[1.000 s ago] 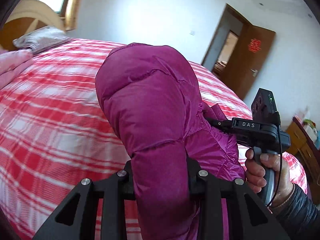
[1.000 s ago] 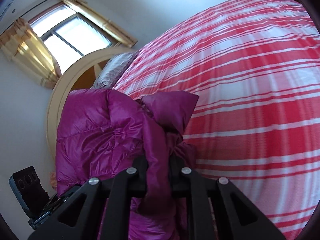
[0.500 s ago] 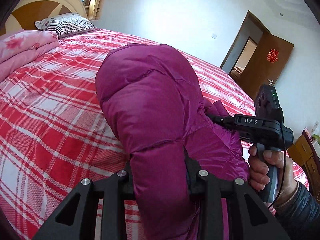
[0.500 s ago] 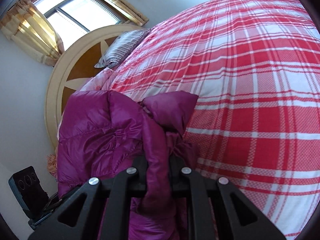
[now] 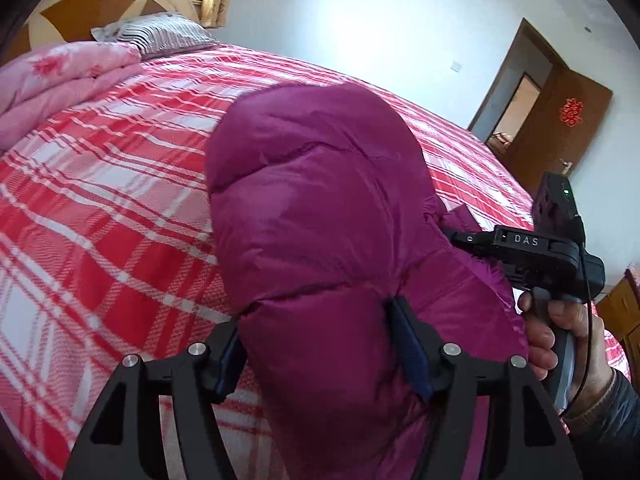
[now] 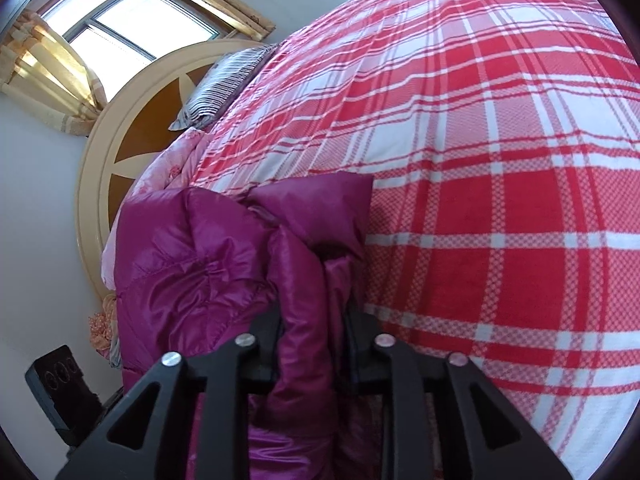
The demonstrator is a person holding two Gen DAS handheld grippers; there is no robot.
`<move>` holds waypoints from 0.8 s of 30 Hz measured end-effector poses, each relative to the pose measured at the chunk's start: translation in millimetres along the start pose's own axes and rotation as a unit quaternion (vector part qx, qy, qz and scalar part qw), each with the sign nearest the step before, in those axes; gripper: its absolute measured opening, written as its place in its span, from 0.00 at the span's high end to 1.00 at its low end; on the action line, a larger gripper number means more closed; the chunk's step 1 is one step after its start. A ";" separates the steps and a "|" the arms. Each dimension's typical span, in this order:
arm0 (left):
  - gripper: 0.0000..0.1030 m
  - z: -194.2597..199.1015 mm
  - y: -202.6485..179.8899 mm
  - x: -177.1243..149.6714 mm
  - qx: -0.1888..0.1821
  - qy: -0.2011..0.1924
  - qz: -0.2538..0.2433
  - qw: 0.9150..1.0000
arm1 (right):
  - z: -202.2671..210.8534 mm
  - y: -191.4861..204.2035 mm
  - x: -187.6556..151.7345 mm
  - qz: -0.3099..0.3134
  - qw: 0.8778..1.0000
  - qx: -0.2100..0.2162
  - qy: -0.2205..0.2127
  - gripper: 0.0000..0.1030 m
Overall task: Fold large clothes
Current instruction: 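Lower the folded jacket onto the bedspread and open both grippers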
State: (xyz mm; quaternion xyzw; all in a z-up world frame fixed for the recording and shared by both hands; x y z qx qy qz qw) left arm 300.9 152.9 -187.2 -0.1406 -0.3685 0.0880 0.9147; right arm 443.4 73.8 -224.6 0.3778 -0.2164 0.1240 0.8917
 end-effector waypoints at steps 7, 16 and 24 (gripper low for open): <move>0.32 60.4 -13.4 13.0 0.047 -0.068 -0.032 0.996 | 51.2 4.8 -1.0 0.009 0.997 -0.048 -0.060 0.40; 0.25 127.4 -44.0 30.5 0.045 -0.143 -0.063 0.987 | 136.7 64.2 -28.7 0.068 0.978 -0.125 -0.154 0.16; 0.24 155.3 -55.9 36.8 0.023 -0.167 -0.070 0.983 | 172.2 118.5 -50.5 0.120 0.962 -0.148 -0.198 0.10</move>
Point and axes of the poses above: each gripper's, at about its wrist camera, not at the fingertips, and z roughly against the way its jaws point, y to its left, x to its top, the point moved 5 cm from there along -z, roughly the way its jaws point, and after that the axes turned 2 degrees about z, right-handed, at the moved point
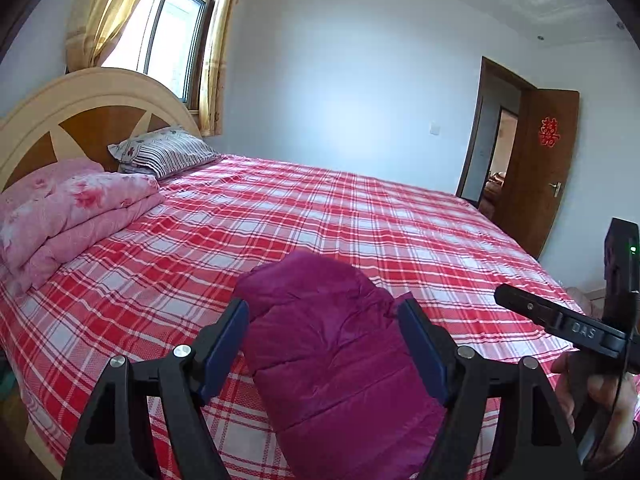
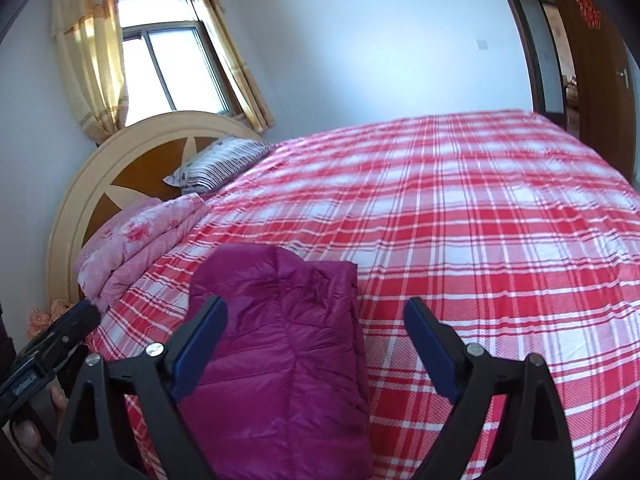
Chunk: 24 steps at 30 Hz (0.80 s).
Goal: Fold large clothes
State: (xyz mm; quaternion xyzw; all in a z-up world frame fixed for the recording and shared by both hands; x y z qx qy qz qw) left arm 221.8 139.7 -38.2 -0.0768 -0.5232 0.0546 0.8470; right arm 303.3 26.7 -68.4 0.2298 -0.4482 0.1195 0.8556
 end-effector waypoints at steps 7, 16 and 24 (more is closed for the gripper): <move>0.24 1.7 5.7 3.4 0.000 -0.004 0.007 1.000 | 17.6 11.6 7.3 0.011 1.000 -0.004 -0.023 0.08; 0.24 6.3 5.3 5.2 -0.002 -0.011 0.006 1.000 | 26.8 22.9 3.7 0.028 0.999 -0.003 -0.031 0.06; 0.24 5.2 2.5 3.9 -0.003 -0.009 0.003 1.000 | 36.9 26.7 3.5 0.036 0.998 -0.009 -0.041 0.04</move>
Point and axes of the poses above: each gripper's, at about its wrist camera, not at the fingertips, and z roughly against the way its jaws point, y to its left, x to its top, the point moved 5 cm from there along -z, roughly the way its jaws point, and after that the axes turned 2 degrees about z, right-handed, at the moved point
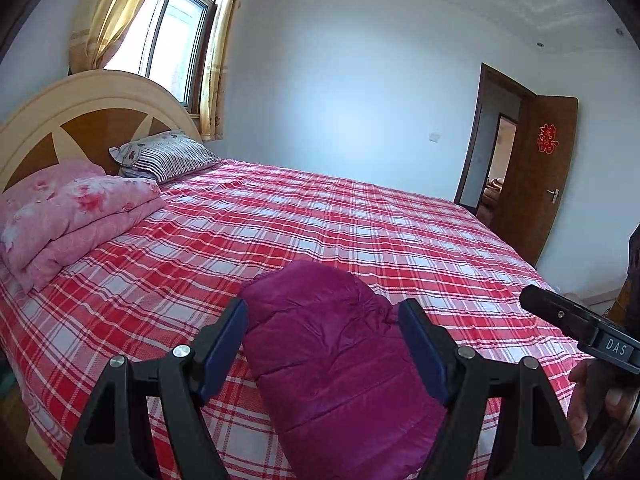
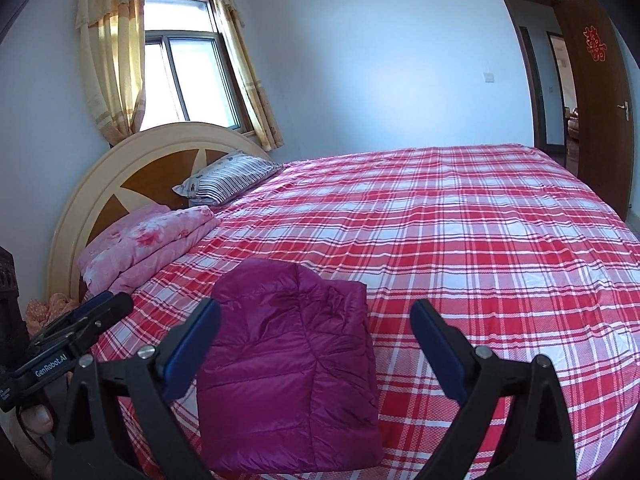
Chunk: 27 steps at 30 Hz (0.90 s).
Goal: Fold large clothes
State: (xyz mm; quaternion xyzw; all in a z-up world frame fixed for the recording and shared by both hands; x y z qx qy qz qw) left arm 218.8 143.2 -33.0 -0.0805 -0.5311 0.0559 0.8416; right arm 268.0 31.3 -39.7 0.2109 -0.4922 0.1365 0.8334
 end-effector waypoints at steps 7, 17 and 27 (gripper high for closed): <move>0.24 -1.5 1.0 -1.7 0.002 0.003 0.000 1.000 | 1.0 1.7 1.7 0.000 1.000 0.002 -0.003 0.03; 0.24 0.1 -0.6 -0.8 0.010 0.000 -0.008 1.000 | 1.0 2.9 2.6 0.001 1.000 0.003 -0.006 0.03; 0.05 -1.4 -2.5 -0.7 0.031 0.003 -0.019 0.999 | 5.6 5.0 2.9 0.010 1.000 0.002 -0.014 0.02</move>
Point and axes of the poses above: each gripper's, at about its wrist camera, not at the fingertips, and z roughly against the way its jaws point, y to its left, x to its top, the point moved 5 cm from there along -z, roughly the way its jaws point, and after that the axes turned 2 degrees about z, right-handed, at the moved point
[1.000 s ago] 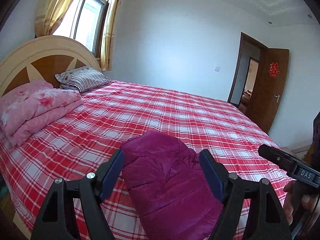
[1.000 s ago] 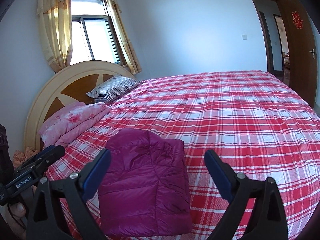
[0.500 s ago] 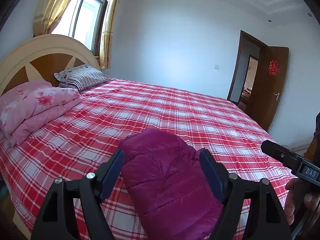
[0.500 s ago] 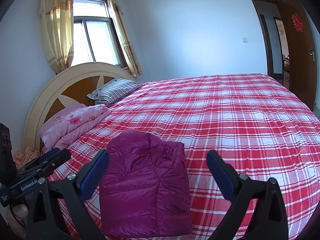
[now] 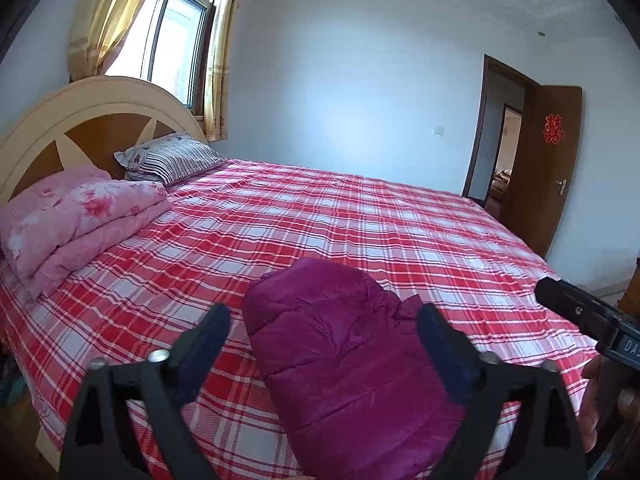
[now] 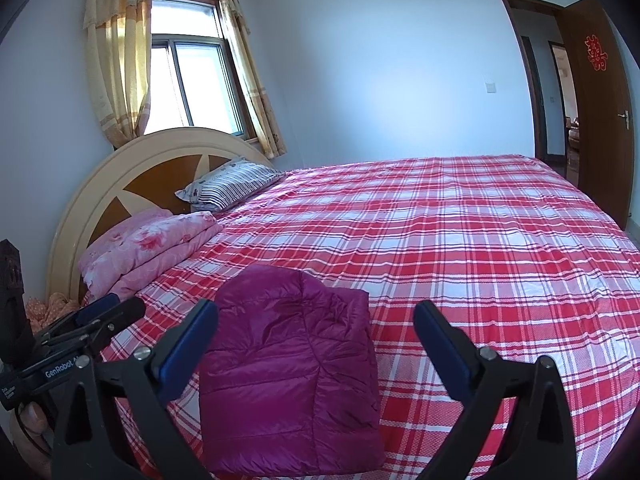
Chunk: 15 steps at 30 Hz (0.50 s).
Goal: Fold large clothes
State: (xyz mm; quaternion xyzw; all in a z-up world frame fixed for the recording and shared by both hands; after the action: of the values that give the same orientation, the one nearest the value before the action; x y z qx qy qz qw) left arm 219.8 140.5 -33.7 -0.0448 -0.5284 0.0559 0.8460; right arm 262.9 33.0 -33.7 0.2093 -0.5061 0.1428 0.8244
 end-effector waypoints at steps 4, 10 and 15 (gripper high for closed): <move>0.04 1.7 -1.4 0.4 0.013 -0.006 -0.009 1.000 | 0.6 0.2 -0.5 0.000 1.000 0.001 -0.001 0.01; 0.04 2.6 3.2 1.9 0.023 -0.012 -0.006 1.000 | -0.9 -0.8 -2.8 -0.003 1.000 0.001 0.002 0.01; 0.04 3.0 7.7 1.8 0.018 -0.016 -0.001 1.000 | -2.3 1.2 -4.7 -0.001 1.000 0.002 0.004 0.01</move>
State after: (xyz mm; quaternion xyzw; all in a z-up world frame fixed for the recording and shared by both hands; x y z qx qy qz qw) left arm 217.5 148.4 -31.8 -0.0280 -0.5404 0.0658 0.8383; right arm 262.0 35.1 -38.6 0.2105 -0.5021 0.1439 0.8264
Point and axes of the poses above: each gripper's, at about its wrist camera, not at the fingertips, and z roughly against the way its jaws point, y to its left, x to its top, the point moved 5 cm from there along -z, roughly the way its jaws point, and after that the axes turned 2 degrees about z, right-handed, at the moved point
